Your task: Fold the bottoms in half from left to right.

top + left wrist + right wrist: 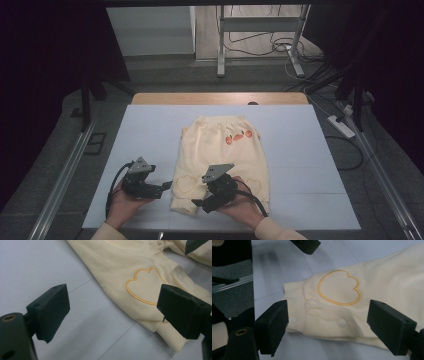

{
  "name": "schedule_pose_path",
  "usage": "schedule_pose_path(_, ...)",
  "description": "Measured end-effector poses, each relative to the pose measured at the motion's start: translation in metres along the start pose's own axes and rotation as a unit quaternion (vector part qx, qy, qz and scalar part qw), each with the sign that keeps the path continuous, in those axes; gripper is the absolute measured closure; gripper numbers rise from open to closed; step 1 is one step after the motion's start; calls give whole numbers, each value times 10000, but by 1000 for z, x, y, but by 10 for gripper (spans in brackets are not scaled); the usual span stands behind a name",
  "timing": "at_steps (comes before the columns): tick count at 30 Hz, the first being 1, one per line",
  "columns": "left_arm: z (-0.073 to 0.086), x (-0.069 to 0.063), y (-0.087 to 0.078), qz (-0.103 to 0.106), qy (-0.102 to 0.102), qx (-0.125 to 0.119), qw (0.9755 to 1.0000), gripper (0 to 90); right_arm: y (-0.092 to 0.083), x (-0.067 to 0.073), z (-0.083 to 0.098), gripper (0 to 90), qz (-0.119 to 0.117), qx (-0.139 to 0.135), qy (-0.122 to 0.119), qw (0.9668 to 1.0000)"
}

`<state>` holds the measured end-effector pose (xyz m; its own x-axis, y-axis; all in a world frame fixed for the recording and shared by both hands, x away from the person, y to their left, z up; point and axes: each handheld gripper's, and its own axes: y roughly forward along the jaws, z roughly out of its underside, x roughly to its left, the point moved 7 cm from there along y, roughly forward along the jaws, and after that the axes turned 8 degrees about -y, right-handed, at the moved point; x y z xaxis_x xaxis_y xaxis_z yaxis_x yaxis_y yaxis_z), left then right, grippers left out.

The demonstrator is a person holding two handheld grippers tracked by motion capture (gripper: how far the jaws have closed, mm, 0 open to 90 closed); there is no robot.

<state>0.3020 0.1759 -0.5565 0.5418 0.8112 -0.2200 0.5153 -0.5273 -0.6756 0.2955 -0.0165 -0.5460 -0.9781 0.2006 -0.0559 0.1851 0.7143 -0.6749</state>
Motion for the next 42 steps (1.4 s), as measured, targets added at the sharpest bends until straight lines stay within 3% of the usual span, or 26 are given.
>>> schedule_pose_path(16,1,3,0,-31,-47,14,10000,109,17,13,-7,201,-228,65,-86,9997)
schedule_pose_path(34,1,5,0,-46,-65,31,10000,109,42,37,-18,221,-504,189,-454,9975)
schedule_pose_path(42,2,8,-1,-85,-122,39,9999,111,53,39,-16,226,-455,340,-512,9971)
